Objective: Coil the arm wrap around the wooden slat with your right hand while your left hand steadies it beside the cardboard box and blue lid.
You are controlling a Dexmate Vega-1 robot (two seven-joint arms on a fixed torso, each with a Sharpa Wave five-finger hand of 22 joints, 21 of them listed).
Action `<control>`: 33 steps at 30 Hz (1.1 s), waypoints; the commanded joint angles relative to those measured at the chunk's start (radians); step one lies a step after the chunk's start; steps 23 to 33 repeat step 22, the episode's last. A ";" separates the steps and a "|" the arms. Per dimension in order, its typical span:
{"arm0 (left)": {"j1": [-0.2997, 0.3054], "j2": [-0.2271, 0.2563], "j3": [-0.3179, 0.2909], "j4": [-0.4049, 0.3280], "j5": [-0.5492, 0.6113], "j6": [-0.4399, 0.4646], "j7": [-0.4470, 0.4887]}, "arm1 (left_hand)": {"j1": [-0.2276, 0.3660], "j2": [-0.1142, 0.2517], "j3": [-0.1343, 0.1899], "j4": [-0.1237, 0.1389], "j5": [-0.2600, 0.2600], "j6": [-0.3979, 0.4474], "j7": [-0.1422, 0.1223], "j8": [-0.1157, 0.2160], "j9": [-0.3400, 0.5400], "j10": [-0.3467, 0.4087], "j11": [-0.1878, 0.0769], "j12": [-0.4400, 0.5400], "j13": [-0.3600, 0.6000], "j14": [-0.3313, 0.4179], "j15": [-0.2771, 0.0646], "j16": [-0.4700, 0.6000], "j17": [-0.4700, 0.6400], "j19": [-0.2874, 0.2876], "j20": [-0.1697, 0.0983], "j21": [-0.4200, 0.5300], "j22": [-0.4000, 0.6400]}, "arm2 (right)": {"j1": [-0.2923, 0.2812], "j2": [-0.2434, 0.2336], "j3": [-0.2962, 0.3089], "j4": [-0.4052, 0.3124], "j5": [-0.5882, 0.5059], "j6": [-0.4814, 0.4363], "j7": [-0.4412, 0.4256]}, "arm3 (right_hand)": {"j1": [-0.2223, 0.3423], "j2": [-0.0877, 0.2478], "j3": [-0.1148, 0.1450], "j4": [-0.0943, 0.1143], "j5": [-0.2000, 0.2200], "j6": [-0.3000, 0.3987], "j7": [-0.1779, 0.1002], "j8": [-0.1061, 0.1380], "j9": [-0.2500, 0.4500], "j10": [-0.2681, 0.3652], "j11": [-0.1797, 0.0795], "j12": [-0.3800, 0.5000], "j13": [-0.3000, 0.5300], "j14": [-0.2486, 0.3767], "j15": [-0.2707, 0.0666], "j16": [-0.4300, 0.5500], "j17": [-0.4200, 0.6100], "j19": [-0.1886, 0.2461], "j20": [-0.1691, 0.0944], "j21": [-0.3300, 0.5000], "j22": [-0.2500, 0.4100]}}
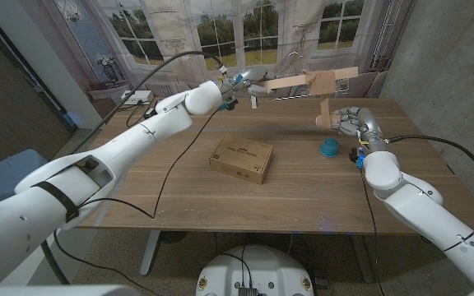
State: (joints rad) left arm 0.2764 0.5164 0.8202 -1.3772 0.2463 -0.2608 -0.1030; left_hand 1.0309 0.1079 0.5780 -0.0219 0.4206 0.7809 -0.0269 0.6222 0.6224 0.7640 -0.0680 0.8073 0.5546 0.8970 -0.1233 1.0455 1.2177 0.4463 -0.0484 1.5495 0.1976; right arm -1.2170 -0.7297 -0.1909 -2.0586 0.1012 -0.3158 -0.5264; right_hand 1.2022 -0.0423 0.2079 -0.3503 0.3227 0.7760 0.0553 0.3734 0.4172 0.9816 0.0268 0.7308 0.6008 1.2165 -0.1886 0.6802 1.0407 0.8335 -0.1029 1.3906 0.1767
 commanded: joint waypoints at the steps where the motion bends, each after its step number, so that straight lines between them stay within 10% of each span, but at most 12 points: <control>1: -0.037 -0.027 0.013 0.092 -0.012 -0.056 -0.007 | -0.019 0.056 0.064 0.068 -0.001 0.032 -0.017 0.003 0.003 0.073 -0.068 0.006 0.535 0.009 -0.048 -0.001 0.002 0.003 -0.042 0.004 0.002 | 0.021 0.009 -0.015 0.014 -0.022 0.002 -0.009 | 0.119 0.105 0.202 0.181 -0.084 0.217 0.044 -0.008 -0.008 0.001 0.006 -0.013 -0.012 -0.040 -0.025 -0.011 -0.009 -0.010 -0.057 0.005 0.000; 22: -0.124 -0.093 0.049 0.400 -0.053 -0.275 -0.033 | -0.018 0.058 0.064 0.066 -0.006 0.034 -0.016 0.001 0.004 0.074 -0.067 0.001 0.533 0.010 -0.047 -0.002 0.002 0.002 -0.041 0.004 0.003 | 0.068 0.082 -0.098 0.017 -0.124 -0.043 -0.089 | 0.149 0.118 0.223 0.184 -0.114 0.235 0.042 -0.091 -0.097 -0.005 0.026 -0.044 -0.044 -0.045 -0.027 -0.049 -0.045 -0.046 -0.064 -0.008 -0.005; 33: -0.124 -0.093 0.049 0.400 -0.053 -0.275 -0.033 | -0.018 0.058 0.064 0.066 -0.006 0.034 -0.016 0.001 0.004 0.074 -0.067 0.001 0.533 0.010 -0.047 -0.002 0.002 0.002 -0.041 0.004 0.003 | 0.068 0.082 -0.098 0.017 -0.124 -0.043 -0.089 | 0.149 0.118 0.223 0.184 -0.114 0.235 0.042 -0.091 -0.097 -0.005 0.026 -0.044 -0.044 -0.045 -0.027 -0.049 -0.045 -0.046 -0.064 -0.008 -0.005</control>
